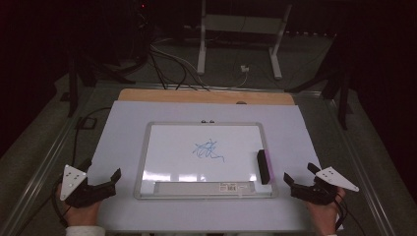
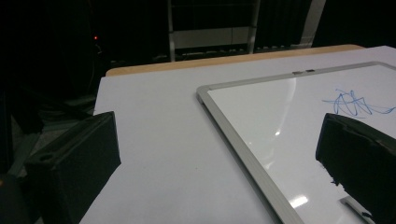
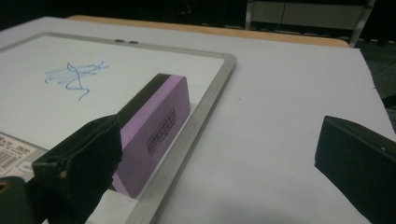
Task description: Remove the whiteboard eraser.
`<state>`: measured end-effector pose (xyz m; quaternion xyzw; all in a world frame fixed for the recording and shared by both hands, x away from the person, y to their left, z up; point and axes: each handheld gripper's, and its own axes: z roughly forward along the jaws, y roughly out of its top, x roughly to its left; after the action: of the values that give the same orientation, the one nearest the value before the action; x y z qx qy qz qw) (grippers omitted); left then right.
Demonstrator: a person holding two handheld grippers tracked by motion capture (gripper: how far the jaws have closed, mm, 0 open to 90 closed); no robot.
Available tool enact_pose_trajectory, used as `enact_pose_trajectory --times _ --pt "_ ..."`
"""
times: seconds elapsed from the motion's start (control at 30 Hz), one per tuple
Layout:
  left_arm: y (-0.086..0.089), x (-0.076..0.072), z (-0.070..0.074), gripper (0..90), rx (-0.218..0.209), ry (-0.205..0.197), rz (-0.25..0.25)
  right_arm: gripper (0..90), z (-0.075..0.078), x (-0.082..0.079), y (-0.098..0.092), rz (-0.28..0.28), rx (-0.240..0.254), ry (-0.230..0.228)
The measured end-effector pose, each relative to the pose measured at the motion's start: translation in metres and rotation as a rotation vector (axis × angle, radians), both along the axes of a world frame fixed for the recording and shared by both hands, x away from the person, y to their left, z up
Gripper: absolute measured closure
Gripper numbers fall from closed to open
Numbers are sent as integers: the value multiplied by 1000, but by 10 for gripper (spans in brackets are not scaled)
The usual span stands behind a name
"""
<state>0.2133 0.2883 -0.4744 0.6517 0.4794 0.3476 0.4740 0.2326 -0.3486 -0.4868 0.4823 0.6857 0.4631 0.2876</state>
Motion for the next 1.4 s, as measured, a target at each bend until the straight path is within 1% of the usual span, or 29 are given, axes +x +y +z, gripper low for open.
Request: enact_pose_trajectory --times 0.3,0.43,0.53,0.67,0.7,0.73,0.8,0.83,0.87,0.9,0.97,1.07,1.2,1.23,1.3,1.33,1.37,1.4 --pt "0 -2 -2 15 10 -18 -1 12 3 -3 -2 -10 18 -18" --pt "-1 0 -4 11 12 -2 -4 12 7 -4 -1 -10 23 -17" --pt "-3 1 -4 8 17 19 3 12 11 -5 0 -3 21 -18" --pt "-3 -1 -2 8 21 10 12 12 16 -6 0 5 30 -15" --pt "-4 -1 -2 8 22 10 13 12 19 -5 0 4 36 -17" --pt "-4 -1 -2 8 22 10 14 12 23 -5 -1 8 57 -14" --pt "-5 0 -3 8 25 14 13 12 26 -5 -1 9 61 -16" --pt "-5 0 -4 8 24 14 15 12 31 -3 0 15 56 -15" --pt "-6 0 -4 8 23 15 17 12 31 -3 0 15 56 -15" --pt "-6 0 -4 8 23 18 18 12 34 -2 1 20 46 -14" --pt "-6 1 -5 8 25 21 21 12 36 0 2 24 43 -15" --pt "-6 1 -6 8 29 24 25 12 40 5 4 35 44 -3" --pt "-6 1 -7 8 33 26 30 12 42 9 6 50 36 4" --pt "-5 1 -7 8 33 26 31 12 42 12 9 55 29 14" --pt "-5 2 -8 8 32 27 33 12 42 13 10 57 27 18" --pt "-5 2 -8 8 33 29 34 12 42 17 12 60 27 31" --pt "-4 2 -8 8 33 30 34 12 42 17 12 60 27 31" --pt "-4 2 -8 8 32 30 34 12 41 20 15 62 25 43"
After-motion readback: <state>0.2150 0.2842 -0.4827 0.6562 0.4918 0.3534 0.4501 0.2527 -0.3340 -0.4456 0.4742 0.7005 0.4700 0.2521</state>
